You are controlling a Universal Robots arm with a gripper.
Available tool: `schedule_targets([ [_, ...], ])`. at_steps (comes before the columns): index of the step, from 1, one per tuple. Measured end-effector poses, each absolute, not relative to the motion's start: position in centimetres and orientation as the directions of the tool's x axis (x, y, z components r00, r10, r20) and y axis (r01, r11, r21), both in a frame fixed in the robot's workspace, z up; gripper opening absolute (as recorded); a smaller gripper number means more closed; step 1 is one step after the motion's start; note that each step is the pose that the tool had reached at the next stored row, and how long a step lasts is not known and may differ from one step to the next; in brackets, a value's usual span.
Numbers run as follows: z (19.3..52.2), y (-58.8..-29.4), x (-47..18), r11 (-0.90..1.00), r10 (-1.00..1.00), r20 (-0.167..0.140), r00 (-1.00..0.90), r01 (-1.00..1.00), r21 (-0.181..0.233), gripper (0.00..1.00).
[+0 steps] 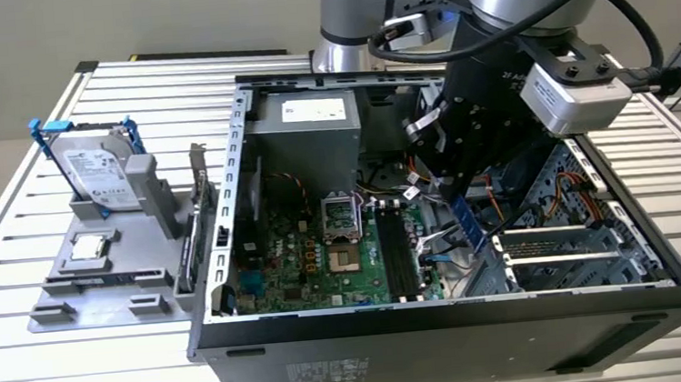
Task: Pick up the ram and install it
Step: 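Insert the ram into the slot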
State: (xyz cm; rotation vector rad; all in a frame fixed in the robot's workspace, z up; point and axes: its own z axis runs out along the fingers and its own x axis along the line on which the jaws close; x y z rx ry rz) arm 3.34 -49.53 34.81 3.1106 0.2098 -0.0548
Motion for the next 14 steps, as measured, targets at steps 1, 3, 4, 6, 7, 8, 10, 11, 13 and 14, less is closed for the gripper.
schedule_targets([
  [1, 34.76, -49.53, 3.34, -0.991, 0.134, -0.037, 0.990, 0.135, 0.021, 0.00],
  [3, 34.67, -49.53, 3.34, -0.991, 0.134, -0.037, 0.990, 0.135, 0.021, 0.00],
  [4, 34.62, -49.53, 3.34, -0.991, 0.134, -0.037, 0.990, 0.135, 0.021, 0.00],
  [6, 34.52, -49.53, 3.34, -0.991, 0.134, -0.037, 0.990, 0.135, 0.021, 0.00],
  [7, 34.47, -49.53, 3.34, -0.991, 0.134, -0.037, 0.990, 0.135, 0.021, 0.00],
  [8, 34.42, -49.53, 3.34, -0.991, 0.134, -0.037, 0.990, 0.135, 0.021, 0.00],
  [10, 34.31, -49.53, 3.34, -0.991, 0.134, -0.037, 0.990, 0.135, 0.021, 0.00],
  [11, 34.26, -49.53, 3.34, -0.991, 0.134, -0.037, 0.990, 0.135, 0.021, 0.00],
  [13, 34.14, -49.53, 3.34, -0.991, 0.134, -0.037, 0.990, 0.135, 0.021, 0.00],
  [14, 34.09, -49.53, 3.34, -0.991, 0.134, -0.037, 0.990, 0.135, 0.021, 0.00],
])
